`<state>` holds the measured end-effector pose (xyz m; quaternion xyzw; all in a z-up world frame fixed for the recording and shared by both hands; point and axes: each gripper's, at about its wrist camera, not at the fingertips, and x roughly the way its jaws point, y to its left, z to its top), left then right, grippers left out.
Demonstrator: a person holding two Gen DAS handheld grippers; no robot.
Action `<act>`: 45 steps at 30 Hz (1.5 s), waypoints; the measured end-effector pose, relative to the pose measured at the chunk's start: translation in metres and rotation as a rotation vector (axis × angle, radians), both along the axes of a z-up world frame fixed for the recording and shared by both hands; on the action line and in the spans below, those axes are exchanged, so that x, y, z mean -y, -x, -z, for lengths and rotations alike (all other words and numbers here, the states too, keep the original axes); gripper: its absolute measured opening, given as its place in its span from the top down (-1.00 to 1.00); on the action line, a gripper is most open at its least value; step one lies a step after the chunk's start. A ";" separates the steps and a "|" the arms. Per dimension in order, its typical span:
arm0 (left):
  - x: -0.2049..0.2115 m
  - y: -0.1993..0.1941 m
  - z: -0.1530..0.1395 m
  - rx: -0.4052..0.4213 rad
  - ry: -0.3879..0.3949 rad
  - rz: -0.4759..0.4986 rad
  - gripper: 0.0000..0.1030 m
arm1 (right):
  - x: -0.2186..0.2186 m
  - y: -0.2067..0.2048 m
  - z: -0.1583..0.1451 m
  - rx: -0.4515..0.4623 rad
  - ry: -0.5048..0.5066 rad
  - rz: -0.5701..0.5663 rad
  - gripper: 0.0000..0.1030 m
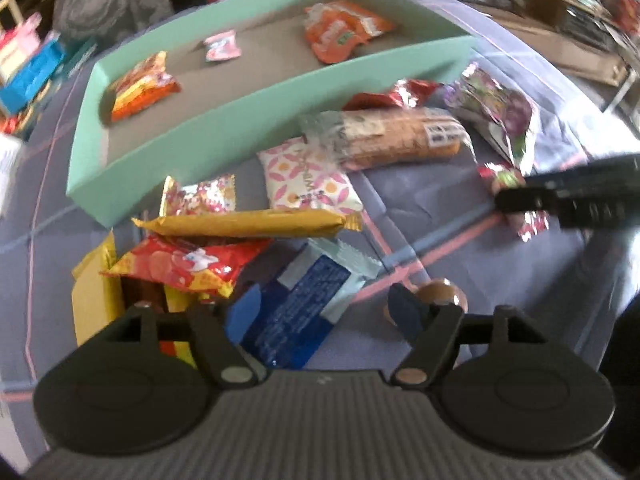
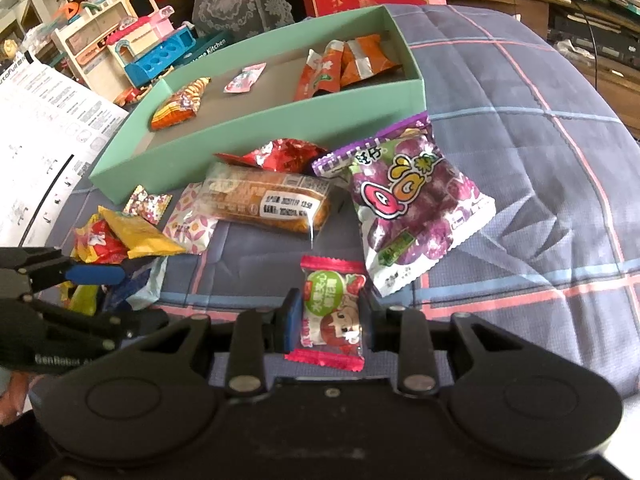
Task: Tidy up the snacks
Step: 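Grasp the small red-green candy with the right tool while the left tool grasps the blue bar, then drop both snacks into the green tray and open both tools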
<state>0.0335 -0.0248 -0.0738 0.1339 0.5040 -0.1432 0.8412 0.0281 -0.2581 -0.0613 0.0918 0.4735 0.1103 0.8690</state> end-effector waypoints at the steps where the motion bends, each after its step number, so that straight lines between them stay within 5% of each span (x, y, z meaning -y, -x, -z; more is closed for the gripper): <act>1: 0.003 0.003 0.000 0.017 -0.016 0.026 0.04 | -0.001 0.000 0.000 0.000 0.006 -0.001 0.43; 5: 0.009 0.008 -0.002 0.056 -0.030 0.049 0.27 | -0.005 -0.001 -0.001 -0.001 0.036 -0.010 0.42; 18: -0.014 0.010 -0.037 0.030 0.231 -0.063 0.75 | 0.001 0.001 -0.022 0.024 0.002 0.000 0.43; 31: -0.020 0.006 -0.084 0.114 0.341 -0.091 0.76 | 0.010 -0.009 -0.053 0.073 -0.097 0.020 0.43; 45: -0.007 -0.123 -0.120 0.235 0.338 -0.196 0.76 | 0.030 -0.111 -0.095 0.178 -0.120 0.076 0.43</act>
